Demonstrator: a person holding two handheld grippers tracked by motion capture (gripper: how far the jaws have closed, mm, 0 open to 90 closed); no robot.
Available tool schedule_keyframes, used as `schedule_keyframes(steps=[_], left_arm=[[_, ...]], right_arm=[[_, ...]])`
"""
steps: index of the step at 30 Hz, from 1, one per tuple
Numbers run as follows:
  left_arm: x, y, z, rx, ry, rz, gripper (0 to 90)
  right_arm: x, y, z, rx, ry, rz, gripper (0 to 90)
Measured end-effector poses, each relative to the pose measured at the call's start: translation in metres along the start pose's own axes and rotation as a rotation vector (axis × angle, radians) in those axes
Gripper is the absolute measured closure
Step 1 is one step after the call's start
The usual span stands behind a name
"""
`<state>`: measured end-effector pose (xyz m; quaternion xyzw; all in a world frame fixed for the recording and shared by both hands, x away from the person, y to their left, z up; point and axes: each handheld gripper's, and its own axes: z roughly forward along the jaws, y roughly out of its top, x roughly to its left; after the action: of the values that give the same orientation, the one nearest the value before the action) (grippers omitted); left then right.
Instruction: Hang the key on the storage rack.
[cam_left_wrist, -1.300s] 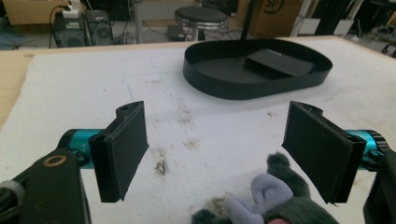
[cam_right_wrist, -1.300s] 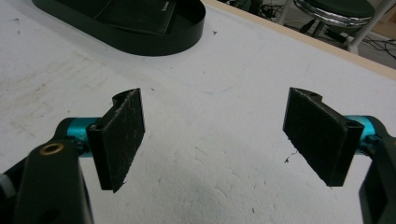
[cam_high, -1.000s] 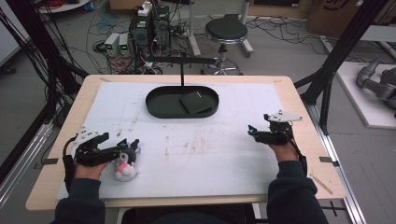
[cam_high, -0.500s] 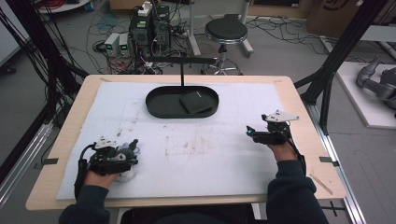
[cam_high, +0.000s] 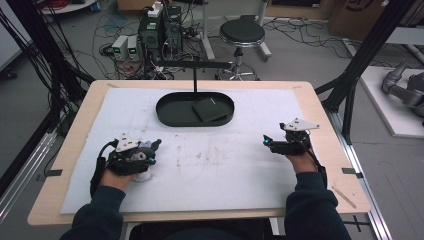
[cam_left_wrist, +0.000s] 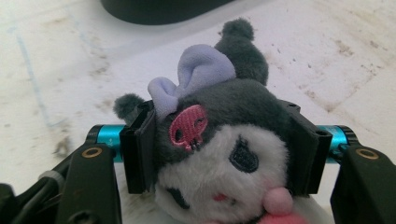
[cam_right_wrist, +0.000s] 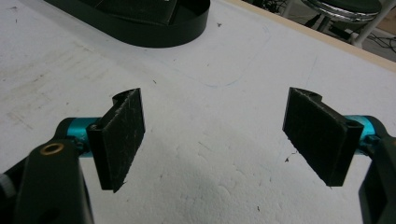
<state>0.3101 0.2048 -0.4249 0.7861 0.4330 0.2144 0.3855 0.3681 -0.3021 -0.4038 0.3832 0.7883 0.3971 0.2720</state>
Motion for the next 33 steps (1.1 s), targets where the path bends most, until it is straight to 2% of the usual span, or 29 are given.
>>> schedule_keyframes(steps=[2,6,9,11,13,15,18,22,23,27,30,33], left_arm=[[-0.002,0.0,0.0,0.005,0.015,-0.013,33.5],[-0.006,-0.007,-0.005,0.061,0.097,-0.053,25.5],[-0.006,-0.01,-0.012,0.077,0.144,-0.08,24.9],[-0.006,-0.011,-0.013,0.094,0.156,-0.087,24.6],[-0.007,-0.014,-0.012,0.101,0.147,-0.095,24.1],[-0.006,-0.017,-0.011,0.111,0.128,-0.122,23.1],[-0.006,-0.017,-0.01,0.117,0.128,-0.141,20.3],[-0.006,-0.016,-0.01,0.141,0.086,-0.133,28.1],[-0.007,-0.015,-0.009,0.151,0.066,-0.12,30.7],[-0.004,-0.011,-0.012,0.16,0.042,-0.096,36.2],[0.0,-0.005,-0.017,0.111,0.019,-0.092,36.8],[0.004,0.01,-0.024,0.059,-0.001,-0.079,36.8]], right_arm=[[0.0,0.0,0.0,0.002,-0.001,-0.001,21.4],[-0.002,-0.001,0.0,0.003,0.002,0.005,21.3],[-0.002,-0.001,-0.001,0.004,0.002,0.01,21.4],[-0.002,-0.001,-0.001,0.002,0.003,0.007,21.4],[-0.001,-0.001,-0.001,0.002,0.005,0.01,21.4],[-0.001,-0.001,-0.001,0.003,0.008,0.005,21.4],[-0.001,-0.001,-0.001,0.005,0.009,0.007,21.3],[-0.001,-0.001,0.0,0.007,0.01,0.013,21.4],[-0.001,-0.001,0.0,0.008,0.01,0.011,21.4],[-0.001,-0.001,0.0,0.007,0.011,0.006,21.4],[-0.002,-0.001,-0.001,-0.002,0.01,0.014,21.5],[-0.004,0.0,-0.002,-0.017,0.009,0.031,21.5]])
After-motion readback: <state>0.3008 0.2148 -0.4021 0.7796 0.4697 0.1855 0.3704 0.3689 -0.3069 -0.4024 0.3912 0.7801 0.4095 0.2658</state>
